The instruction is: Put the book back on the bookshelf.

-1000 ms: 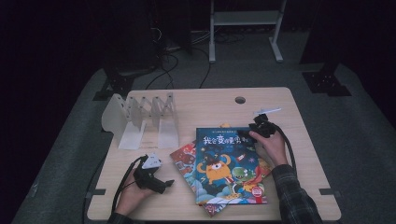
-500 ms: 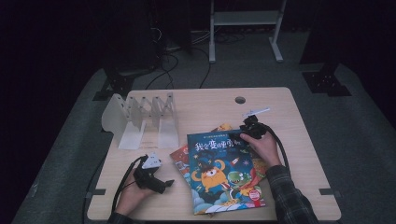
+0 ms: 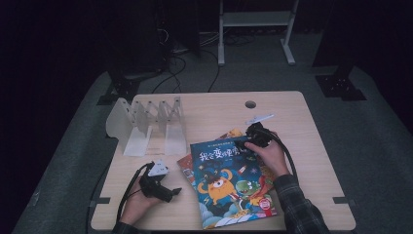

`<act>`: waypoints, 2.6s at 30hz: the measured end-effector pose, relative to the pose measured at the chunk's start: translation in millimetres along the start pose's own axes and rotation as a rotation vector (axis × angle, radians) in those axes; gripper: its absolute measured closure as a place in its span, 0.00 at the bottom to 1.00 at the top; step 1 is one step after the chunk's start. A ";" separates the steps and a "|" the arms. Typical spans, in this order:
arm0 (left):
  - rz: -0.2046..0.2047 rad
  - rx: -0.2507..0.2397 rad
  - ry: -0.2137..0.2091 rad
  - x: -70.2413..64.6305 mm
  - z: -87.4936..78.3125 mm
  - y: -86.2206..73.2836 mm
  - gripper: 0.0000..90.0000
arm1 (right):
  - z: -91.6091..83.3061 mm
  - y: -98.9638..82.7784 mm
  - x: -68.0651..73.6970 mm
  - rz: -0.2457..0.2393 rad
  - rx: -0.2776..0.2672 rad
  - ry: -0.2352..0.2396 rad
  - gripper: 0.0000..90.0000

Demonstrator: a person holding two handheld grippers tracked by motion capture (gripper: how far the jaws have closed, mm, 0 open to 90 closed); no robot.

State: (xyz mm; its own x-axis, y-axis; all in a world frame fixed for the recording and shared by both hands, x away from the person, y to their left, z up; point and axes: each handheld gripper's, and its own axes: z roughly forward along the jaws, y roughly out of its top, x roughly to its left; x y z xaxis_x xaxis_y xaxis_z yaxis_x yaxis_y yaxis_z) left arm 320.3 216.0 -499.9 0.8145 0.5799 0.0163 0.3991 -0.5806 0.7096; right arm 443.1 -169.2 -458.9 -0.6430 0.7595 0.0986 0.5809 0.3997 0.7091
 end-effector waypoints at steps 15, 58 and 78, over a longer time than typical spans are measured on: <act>-0.020 -0.099 -0.017 9.0 -16.1 21.5 0.00 | 3.6 -0.5 18.6 -0.005 0.005 0.053 0.31; -0.067 -0.096 -0.176 -1.4 -8.6 31.7 0.03 | -71.3 -45.6 27.0 -0.070 -0.089 0.083 0.30; -0.069 -0.094 -0.176 -1.2 -8.7 31.7 0.03 | -139.2 -140.8 21.8 -0.042 -0.099 0.045 0.29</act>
State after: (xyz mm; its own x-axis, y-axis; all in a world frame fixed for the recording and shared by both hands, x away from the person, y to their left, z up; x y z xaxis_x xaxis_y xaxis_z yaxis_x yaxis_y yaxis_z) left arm 328.4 201.8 -471.3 0.8509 0.5027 -0.1523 0.4224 -0.4824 0.7674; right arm 277.8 -280.4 -459.4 -0.6889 0.7184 0.0967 0.5018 0.3764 0.7788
